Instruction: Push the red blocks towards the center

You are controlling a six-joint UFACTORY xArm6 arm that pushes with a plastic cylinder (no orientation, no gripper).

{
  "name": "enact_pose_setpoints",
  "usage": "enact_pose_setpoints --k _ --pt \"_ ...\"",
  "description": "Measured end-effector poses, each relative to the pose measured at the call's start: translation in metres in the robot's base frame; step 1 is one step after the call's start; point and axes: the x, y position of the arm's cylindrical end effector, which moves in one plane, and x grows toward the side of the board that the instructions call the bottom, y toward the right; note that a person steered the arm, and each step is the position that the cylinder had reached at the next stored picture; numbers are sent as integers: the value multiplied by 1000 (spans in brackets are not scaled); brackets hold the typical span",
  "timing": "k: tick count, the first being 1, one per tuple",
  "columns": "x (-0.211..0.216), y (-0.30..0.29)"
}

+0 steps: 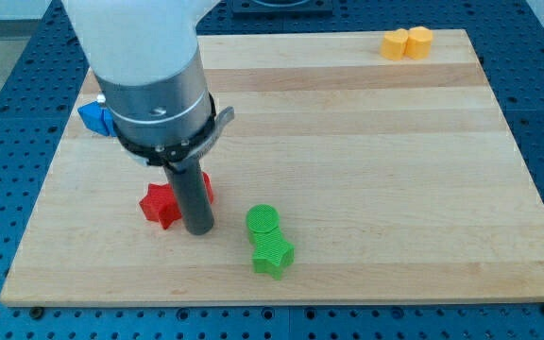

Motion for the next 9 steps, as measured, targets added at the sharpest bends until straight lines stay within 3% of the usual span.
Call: enact_pose_setpoints --k 1,3,5,9 --pt "21 -14" --pt "18 -110" --pt "-28 -74" --pt "-6 -71"
